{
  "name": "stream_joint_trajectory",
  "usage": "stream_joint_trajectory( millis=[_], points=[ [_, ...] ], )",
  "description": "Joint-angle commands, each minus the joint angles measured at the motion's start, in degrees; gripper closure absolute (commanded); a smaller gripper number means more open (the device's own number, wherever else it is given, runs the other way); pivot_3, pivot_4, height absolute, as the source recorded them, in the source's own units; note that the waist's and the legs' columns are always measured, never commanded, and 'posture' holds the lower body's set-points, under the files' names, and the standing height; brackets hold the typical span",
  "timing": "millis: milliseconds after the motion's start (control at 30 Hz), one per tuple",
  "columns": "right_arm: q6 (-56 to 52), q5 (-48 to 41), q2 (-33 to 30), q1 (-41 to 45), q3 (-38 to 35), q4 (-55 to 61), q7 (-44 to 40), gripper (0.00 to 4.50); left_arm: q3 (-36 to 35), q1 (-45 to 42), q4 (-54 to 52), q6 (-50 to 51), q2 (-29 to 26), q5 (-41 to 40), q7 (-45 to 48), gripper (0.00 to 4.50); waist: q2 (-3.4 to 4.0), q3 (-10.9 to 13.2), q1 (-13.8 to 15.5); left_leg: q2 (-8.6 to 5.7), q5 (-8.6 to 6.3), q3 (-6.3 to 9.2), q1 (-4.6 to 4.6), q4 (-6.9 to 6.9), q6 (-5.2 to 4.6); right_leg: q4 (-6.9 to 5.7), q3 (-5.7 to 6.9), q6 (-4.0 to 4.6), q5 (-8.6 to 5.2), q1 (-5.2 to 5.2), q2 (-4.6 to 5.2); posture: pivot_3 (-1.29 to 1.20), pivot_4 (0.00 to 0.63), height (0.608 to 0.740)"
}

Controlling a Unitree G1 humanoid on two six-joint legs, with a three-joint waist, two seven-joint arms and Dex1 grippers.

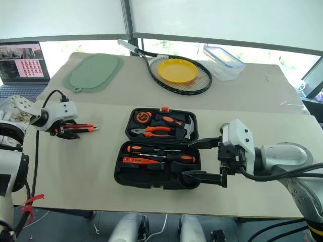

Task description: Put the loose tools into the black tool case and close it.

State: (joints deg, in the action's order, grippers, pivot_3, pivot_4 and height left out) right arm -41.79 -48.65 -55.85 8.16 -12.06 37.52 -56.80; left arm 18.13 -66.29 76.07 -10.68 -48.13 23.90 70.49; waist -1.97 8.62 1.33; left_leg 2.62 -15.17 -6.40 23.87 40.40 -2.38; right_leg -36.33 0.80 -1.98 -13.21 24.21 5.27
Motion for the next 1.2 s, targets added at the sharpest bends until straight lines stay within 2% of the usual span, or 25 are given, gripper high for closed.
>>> stream_joint_trajectory(
  millis=[33, 67, 267, 433, 467, 567, 633, 733, 800, 900, 1033, 1200],
  points=[
    [-0.12, -1.58, -1.02, -0.30, -2.57, 1.68, 0.07, 0.00, -0.33, 0.26, 0.90, 2.17, -0.26, 0.27, 1.33, 2.69, -0.01, 0.00, -0.14, 0.00, 0.00, 0.04, 0.00, 0.00, 0.00, 0.00, -0.01, 0.00, 0.00, 0.01, 0.00, 0.00, 0.150, 0.738],
    [-0.04, -1.55, -1.07, -0.52, -2.65, 1.76, 0.00, 0.00, -0.54, 0.24, 0.84, 2.43, -0.55, 0.12, 2.20, 2.88, -0.01, -0.01, -0.21, 0.01, 0.00, 0.07, 0.00, 0.00, 0.00, 0.00, -0.02, 0.00, 0.00, 0.01, -0.01, 0.00, 0.150, 0.738],
    [0.24, -1.32, -1.08, -0.15, -1.90, 1.55, -0.18, 0.00, -3.51, -0.62, -0.74, 3.38, -2.34, -2.97, 9.70, 2.91, -0.02, 0.00, -0.68, 0.01, -0.02, 0.08, 0.03, -0.01, -0.03, 0.06, -0.04, 0.00, 0.00, 0.04, -0.01, 0.00, 0.150, 0.738],
    [0.41, -0.30, -1.99, -2.01, -1.90, 1.77, -1.49, 0.00, -6.39, 1.77, -10.11, 4.61, -4.44, -10.53, 21.33, 2.92, -0.07, 0.03, -0.70, 0.05, -0.02, 0.07, 0.25, 0.02, -0.03, 0.09, 0.03, 0.00, 0.00, 0.19, -0.02, 0.00, 0.150, 0.738],
    [0.57, -0.07, -2.34, -2.79, -2.03, 1.93, -1.92, 0.00, -4.76, 4.45, -16.25, 7.56, -5.90, -15.19, 21.90, 2.92, -0.07, 0.03, -0.66, 0.09, -0.02, 0.08, 0.26, 0.02, -0.03, 0.09, 0.03, 0.00, 0.00, 0.19, -0.02, 0.00, 0.150, 0.738],
    [0.63, -0.05, -3.50, -5.62, -2.90, 2.52, -3.41, 0.00, -1.74, 17.00, -47.58, 24.71, -14.61, -33.75, 22.01, 2.92, -0.06, 0.04, -1.14, 0.18, -0.03, 0.29, 0.29, 0.02, -0.05, 0.11, -0.04, -0.01, 0.01, 0.22, -0.01, 0.00, 0.150, 0.738],
    [0.59, -0.49, -4.00, -6.84, -3.66, 2.77, -3.80, 0.00, -3.74, 21.26, -62.55, 34.63, -16.91, -39.79, 22.01, 2.92, -0.08, 0.05, -1.30, 0.24, -0.03, 0.47, 0.31, 0.01, -0.04, -0.19, -0.10, -0.03, 0.01, 0.19, 0.01, 0.00, 0.150, 0.738],
    [0.47, -1.03, -4.41, -7.85, -4.50, 2.96, -4.12, 0.00, -5.46, 20.86, -78.66, 49.50, -13.69, -44.04, 18.60, 2.92, -0.12, 0.08, -0.05, 0.11, -0.11, 0.63, 0.41, 0.46, -0.17, -0.31, -0.03, -0.22, -0.11, 0.12, 0.08, 0.00, 0.150, 0.738],
    [0.28, -1.17, -4.49, -7.94, -4.58, 3.05, -4.15, 0.00, -4.18, 19.34, -84.88, 58.77, -11.10, -45.83, 14.64, 2.92, -0.12, 0.08, 0.26, 0.01, -0.16, 0.67, 0.34, 0.57, -0.26, -0.21, -0.11, -0.29, -0.17, 0.00, 0.09, 0.00, 0.150, 0.738],
    [0.15, -1.31, -4.59, -8.14, -4.77, 3.24, -4.15, 0.00, -2.50, 18.76, -92.12, 66.45, -8.48, -47.82, 11.40, 2.92, -0.13, 0.08, -0.05, -0.07, -0.13, 0.72, 0.27, 0.62, -0.22, -0.33, -0.27, -0.29, -0.18, -0.04, -0.02, 0.00, 0.150, 0.738],
    [0.33, -1.01, -4.94, -10.08, -5.73, 4.08, -4.74, 0.00, 1.74, 18.61, -98.92, 73.20, -5.28, -48.95, 7.30, 2.92, -0.12, 0.08, -0.72, -0.13, -0.07, 0.76, 0.22, 0.53, -0.12, -0.43, -0.35, -0.20, -0.23, 0.03, -0.12, 0.00, 0.150, 0.738],
    [0.70, -0.71, -4.83, -12.00, -6.42, 5.19, -4.68, 0.00, 8.80, 17.82, -100.34, 75.93, 0.27, -46.79, 0.86, 2.92, -0.14, 0.08, -0.57, -0.20, -0.05, 0.86, 0.23, 0.54, -0.09, -0.43, -0.33, -0.19, -0.24, -0.02, -0.11, 0.00, 0.150, 0.738]
  ],
)
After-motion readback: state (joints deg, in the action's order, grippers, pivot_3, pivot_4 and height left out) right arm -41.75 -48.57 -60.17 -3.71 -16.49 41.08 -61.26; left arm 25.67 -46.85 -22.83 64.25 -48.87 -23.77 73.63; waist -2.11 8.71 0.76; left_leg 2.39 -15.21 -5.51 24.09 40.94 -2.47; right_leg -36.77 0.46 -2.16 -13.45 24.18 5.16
